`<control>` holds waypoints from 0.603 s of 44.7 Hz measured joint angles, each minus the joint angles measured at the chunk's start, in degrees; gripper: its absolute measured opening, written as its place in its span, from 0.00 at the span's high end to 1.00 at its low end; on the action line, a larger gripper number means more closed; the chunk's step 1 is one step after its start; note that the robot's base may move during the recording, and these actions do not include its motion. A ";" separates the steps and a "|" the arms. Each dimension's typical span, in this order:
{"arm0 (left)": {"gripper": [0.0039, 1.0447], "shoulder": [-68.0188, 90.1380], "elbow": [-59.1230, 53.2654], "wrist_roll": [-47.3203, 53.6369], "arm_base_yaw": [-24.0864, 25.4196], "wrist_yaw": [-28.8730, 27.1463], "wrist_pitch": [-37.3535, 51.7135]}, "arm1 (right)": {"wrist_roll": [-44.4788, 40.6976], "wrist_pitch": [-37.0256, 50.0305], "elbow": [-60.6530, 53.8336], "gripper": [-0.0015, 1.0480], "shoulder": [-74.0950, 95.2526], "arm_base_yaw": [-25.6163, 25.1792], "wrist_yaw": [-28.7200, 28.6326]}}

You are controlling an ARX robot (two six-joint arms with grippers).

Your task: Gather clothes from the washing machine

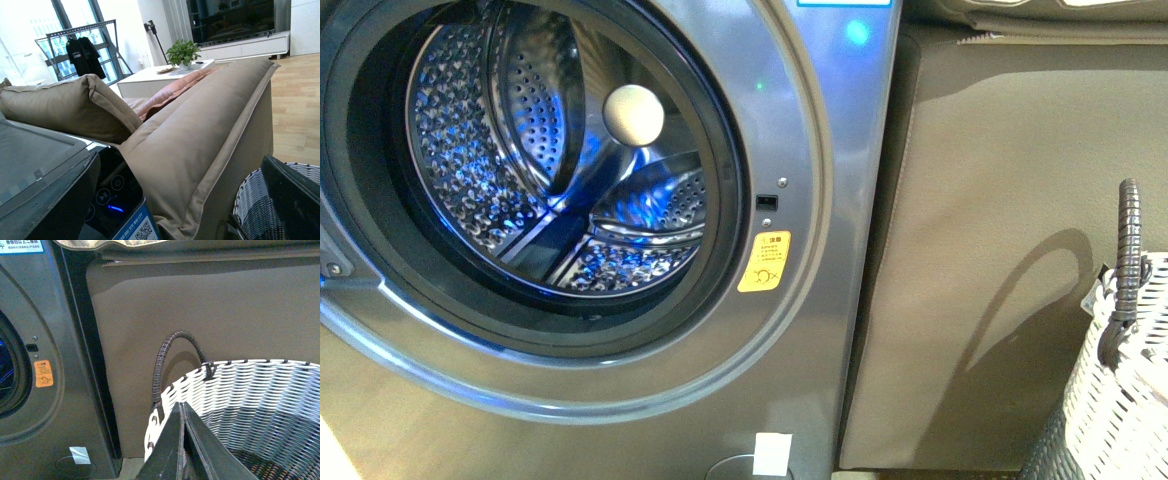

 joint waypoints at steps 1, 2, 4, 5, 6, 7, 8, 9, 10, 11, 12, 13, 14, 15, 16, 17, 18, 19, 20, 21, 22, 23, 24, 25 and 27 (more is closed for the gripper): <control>0.06 0.00 0.00 0.00 0.00 0.00 0.00 | 0.00 -0.02 -0.44 0.98 -0.50 0.00 0.00; 0.06 0.00 0.00 0.00 0.00 0.00 0.00 | 0.00 -0.02 -0.70 0.98 -0.83 0.00 0.00; 0.06 0.00 0.00 0.00 0.00 0.02 0.00 | 0.00 -0.11 -1.20 0.98 -1.46 0.00 0.07; 0.06 0.00 0.00 0.00 0.00 0.02 0.00 | 0.00 -0.15 -1.42 0.98 -1.75 0.00 0.07; 0.06 0.00 0.00 0.00 0.00 0.00 0.00 | 0.00 -0.22 -1.64 0.98 -2.05 0.00 0.04; 0.06 0.00 0.00 -0.13 -0.13 -0.85 -0.02 | 0.00 -0.35 -1.92 0.98 -2.49 0.00 0.07; 0.06 -0.02 0.02 -2.60 -0.96 -7.61 -0.11 | 0.00 -0.50 -2.21 0.98 -2.93 0.00 0.07; 0.06 -0.02 0.11 -3.96 -1.07 -11.23 -0.11 | 0.00 -0.66 -2.47 0.98 -3.37 0.02 0.09; 0.06 -0.02 0.13 -5.03 -1.14 -14.75 -0.11 | 0.02 -0.79 -2.62 0.98 -3.65 0.00 0.09; 0.06 -0.02 0.13 -6.49 -1.14 -17.84 -0.11 | 0.00 -0.87 -2.75 0.98 -3.91 0.00 0.11; 0.06 -0.02 0.13 -7.39 -1.14 -20.15 -0.09 | 0.00 -1.01 -2.89 0.98 -4.17 0.00 0.11; 0.06 -0.02 0.13 -8.00 -1.11 -21.33 0.02 | 0.00 -1.11 -3.02 0.98 -4.44 0.00 0.09; 0.06 -0.04 0.13 -8.74 -0.96 -22.32 0.15 | 0.00 -1.22 -3.17 0.98 -4.72 0.00 0.11; 0.06 -0.13 0.13 -9.35 -0.76 -22.69 0.42 | 0.00 -1.33 -3.32 0.98 -5.01 0.00 0.11; 0.06 -0.24 0.13 -9.73 -0.52 -22.75 0.55 | 0.00 -1.44 -3.45 0.98 -5.25 0.00 0.13; 0.06 -0.35 0.11 -10.27 -0.17 -22.77 0.68 | 0.00 -1.57 -3.61 0.98 -5.53 0.00 0.11; 0.06 -0.50 0.04 -10.62 0.33 -22.77 0.83 | 0.00 -1.73 -3.72 0.98 -5.75 0.00 0.11; 0.06 -0.72 -0.11 -11.08 0.85 -22.80 0.96 | 0.00 -1.86 -3.87 0.98 -6.01 0.00 0.09; 0.06 -0.85 -0.31 -11.37 1.44 -22.77 1.07 | 0.00 -1.97 -4.00 0.98 -6.25 0.00 0.11; 0.06 -1.07 -0.50 -11.69 2.14 -22.77 1.16 | 0.00 -2.12 -4.11 0.98 -6.49 0.00 0.11; 0.06 -1.29 -0.72 -11.89 2.86 -22.77 1.18 | 0.00 -2.25 -4.24 0.98 -6.71 0.00 0.11; 0.06 -1.62 -0.98 -12.24 3.61 -22.80 1.20 | 0.00 -2.60 -4.28 0.98 -7.15 0.00 0.11; 0.06 -1.90 -1.27 -12.55 4.39 -22.77 1.29 | 0.00 -4.07 -4.24 0.98 -8.44 0.02 0.11; 0.06 -2.12 -1.49 -12.72 5.16 -22.73 1.33 | 0.02 -6.12 -4.24 0.98 -9.73 0.02 0.11; 0.06 -2.86 -1.97 -13.09 7.21 -22.73 1.55 | 0.00 -9.33 -4.61 0.98 -12.46 0.02 0.07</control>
